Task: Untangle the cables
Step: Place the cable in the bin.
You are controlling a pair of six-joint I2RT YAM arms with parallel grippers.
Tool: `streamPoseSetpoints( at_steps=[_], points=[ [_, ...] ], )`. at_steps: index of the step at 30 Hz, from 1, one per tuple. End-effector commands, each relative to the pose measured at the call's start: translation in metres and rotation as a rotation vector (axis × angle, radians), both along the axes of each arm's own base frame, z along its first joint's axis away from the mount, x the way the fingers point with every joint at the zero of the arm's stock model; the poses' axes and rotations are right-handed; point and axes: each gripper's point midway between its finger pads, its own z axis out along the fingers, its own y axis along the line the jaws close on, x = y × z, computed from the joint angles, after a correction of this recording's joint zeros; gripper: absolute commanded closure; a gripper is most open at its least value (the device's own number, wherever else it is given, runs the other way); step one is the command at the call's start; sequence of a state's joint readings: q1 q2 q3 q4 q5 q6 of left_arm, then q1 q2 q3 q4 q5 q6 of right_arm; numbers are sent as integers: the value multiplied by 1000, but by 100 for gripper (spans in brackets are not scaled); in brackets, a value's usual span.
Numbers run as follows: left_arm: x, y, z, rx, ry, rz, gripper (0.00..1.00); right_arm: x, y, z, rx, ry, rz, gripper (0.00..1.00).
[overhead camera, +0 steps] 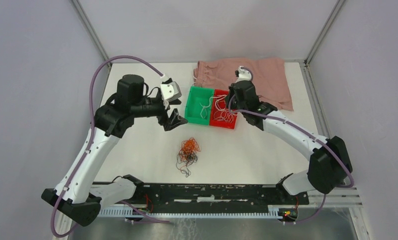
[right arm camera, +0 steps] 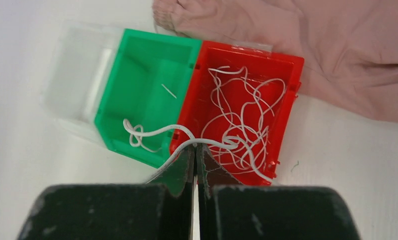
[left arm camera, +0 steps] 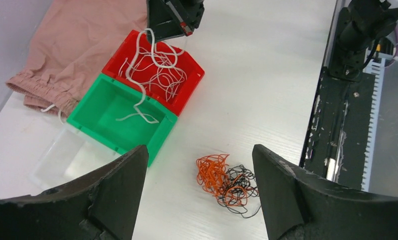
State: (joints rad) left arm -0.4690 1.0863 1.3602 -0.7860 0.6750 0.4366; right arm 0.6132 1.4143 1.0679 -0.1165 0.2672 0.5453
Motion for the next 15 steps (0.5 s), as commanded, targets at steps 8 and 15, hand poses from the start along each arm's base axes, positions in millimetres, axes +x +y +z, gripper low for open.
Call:
streamPoseSetpoints(
  at_steps=[8,15],
  points=[
    [1,13,15,41,-138,21,17,7,4,117,249,-193,88,99],
    [4,14,17,33,-152,45,17,0,-13,196,342,-328,86,99]
  ],
)
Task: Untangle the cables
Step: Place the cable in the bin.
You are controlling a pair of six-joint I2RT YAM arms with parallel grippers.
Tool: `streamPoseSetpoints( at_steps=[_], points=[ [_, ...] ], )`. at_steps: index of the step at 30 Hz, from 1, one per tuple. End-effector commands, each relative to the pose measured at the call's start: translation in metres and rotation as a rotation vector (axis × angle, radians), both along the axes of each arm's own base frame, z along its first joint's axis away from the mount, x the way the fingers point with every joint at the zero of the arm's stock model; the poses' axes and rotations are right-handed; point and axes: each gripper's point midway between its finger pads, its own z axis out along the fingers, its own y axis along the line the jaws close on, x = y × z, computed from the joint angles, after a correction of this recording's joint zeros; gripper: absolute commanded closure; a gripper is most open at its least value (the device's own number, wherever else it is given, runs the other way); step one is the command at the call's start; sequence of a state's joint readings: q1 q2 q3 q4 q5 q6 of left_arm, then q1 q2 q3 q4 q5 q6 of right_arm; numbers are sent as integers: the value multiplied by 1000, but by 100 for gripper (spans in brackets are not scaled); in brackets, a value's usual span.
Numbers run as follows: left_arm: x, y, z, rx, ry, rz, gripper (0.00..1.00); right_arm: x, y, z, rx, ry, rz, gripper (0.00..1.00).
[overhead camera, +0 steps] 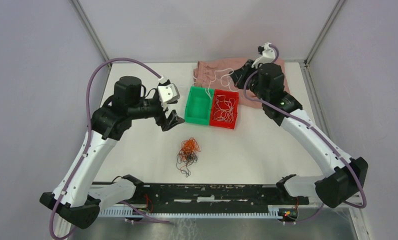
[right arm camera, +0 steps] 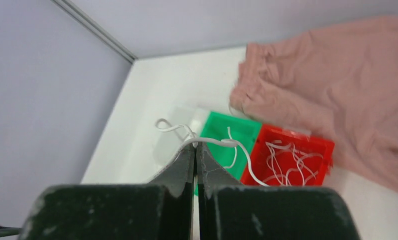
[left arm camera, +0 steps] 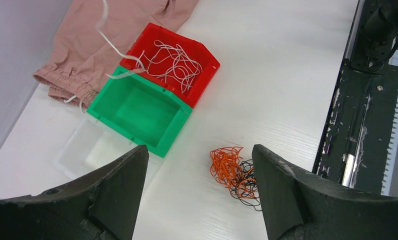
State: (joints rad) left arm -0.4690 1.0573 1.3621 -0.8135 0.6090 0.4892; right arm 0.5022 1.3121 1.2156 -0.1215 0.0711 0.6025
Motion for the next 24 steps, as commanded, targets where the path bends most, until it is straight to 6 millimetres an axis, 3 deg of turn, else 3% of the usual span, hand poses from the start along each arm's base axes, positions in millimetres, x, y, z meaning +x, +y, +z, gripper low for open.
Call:
streamPoseSetpoints(
  at_steps=[1,6,16,24],
  points=[
    [3,3,17,-10,-92,8,17,-8,-8,84,95,-174,5,99],
    [4,4,19,-11,-103,14,17,-3,-16,68,43,-140,-26,99],
    [5,4,21,-12,-106,22,17,8,-43,3,-138,1,-157,99],
    [7,4,24,-15,-115,24,17,8,-45,-17,-196,40,-150,99]
  ],
)
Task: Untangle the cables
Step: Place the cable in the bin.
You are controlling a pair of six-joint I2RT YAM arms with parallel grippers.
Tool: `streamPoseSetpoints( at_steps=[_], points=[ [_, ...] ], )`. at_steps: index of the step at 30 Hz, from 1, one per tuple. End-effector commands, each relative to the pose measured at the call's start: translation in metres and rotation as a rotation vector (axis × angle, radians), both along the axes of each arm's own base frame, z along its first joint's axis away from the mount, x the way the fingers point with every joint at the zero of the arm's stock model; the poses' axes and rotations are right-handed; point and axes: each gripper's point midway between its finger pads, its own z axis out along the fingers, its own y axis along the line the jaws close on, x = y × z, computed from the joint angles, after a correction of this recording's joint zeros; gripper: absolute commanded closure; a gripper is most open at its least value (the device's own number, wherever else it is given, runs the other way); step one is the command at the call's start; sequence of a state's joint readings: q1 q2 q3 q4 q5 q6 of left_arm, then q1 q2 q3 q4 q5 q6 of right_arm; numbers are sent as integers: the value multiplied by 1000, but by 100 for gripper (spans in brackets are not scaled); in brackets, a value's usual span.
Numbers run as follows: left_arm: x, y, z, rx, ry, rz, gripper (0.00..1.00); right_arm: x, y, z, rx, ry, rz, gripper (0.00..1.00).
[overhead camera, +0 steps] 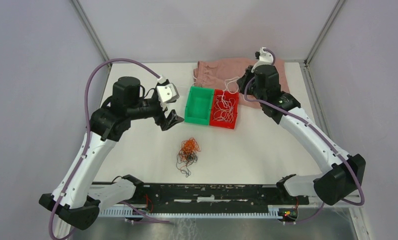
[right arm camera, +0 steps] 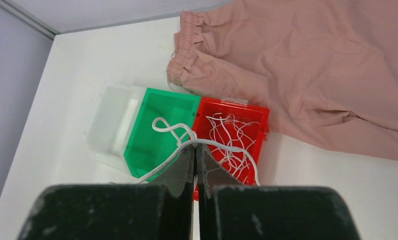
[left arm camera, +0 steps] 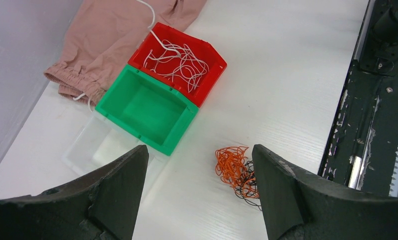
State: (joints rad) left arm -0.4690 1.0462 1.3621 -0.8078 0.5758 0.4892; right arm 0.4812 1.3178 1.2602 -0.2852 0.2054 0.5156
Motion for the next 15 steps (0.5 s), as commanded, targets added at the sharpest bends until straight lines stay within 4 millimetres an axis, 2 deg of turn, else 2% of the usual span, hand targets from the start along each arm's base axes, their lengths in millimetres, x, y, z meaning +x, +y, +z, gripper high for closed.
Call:
streamPoseSetpoints(
  at_steps=[1,4,10,15],
  points=[
    [4,-1,21,-20,-93,-5,17,4,-6,0,-30,-17,-15,99],
    [4,-1,23,-23,-92,-4,17,9,2,-14,-44,27,6,99],
    [5,0,23,-19,-102,2,17,28,19,-65,-72,161,14,99],
    [4,2,23,-14,-112,5,17,42,27,-95,-70,227,-25,99]
  ],
)
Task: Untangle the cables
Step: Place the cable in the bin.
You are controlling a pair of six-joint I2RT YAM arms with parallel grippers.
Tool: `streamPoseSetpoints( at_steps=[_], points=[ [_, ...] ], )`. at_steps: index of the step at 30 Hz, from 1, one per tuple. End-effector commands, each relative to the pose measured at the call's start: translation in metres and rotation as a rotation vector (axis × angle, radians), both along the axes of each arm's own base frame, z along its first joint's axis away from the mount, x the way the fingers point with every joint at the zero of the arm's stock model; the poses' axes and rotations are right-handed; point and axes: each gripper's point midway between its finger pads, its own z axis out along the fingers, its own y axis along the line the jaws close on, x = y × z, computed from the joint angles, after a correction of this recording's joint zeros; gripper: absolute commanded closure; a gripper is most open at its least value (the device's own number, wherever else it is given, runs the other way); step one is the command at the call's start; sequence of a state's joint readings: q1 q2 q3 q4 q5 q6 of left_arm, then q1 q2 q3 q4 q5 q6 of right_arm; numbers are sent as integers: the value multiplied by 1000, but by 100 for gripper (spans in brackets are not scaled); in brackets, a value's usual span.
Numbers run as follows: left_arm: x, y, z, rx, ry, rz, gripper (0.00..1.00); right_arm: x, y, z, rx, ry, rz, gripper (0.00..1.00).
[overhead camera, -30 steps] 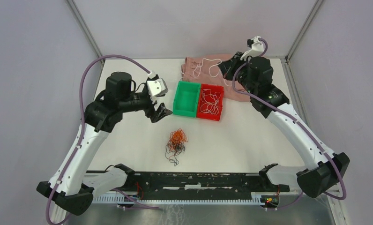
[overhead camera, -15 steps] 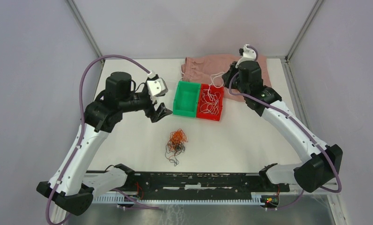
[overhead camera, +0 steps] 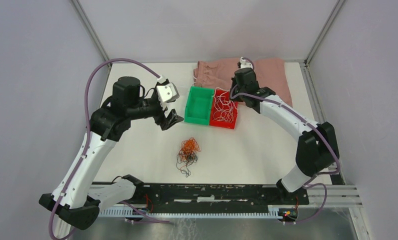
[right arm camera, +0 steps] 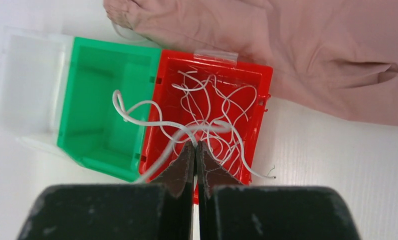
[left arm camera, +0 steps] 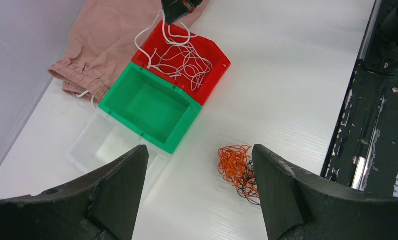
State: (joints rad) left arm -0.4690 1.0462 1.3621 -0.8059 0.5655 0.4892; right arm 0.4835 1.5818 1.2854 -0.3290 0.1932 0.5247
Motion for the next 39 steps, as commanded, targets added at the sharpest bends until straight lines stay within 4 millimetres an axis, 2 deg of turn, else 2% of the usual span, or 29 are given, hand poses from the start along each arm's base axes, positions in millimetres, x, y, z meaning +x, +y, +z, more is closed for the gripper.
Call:
streamPoseSetpoints(
  at_steps=[1,7,11,13,17,21,24,28,34,37,39],
  points=[
    [3,1,23,-15,-108,-1,17,18,12,9,45,-20,-41,99],
    [4,1,20,-5,-108,-5,17,28,40,-18,42,37,-24,99],
    [5,3,18,7,-112,-3,17,34,39,-37,24,61,-63,99],
    [5,4,18,11,-115,-3,17,36,31,-46,-16,65,-96,99],
    [5,5,16,19,-118,-2,17,33,-2,-60,-169,63,-176,100],
    [5,4,15,22,-114,-6,17,25,-34,-56,-269,30,-264,100],
    [5,3,14,20,-110,-12,17,22,-39,-54,-292,22,-261,100],
    [5,2,15,18,-109,-13,17,27,-28,-61,-280,43,-234,100],
    [5,5,16,23,-121,0,17,37,15,-77,-302,68,-139,100],
    [5,6,15,27,-118,1,17,40,26,-98,-352,107,-124,100],
    [5,6,14,31,-118,0,17,40,25,-111,-380,127,-133,100]
  ],
)
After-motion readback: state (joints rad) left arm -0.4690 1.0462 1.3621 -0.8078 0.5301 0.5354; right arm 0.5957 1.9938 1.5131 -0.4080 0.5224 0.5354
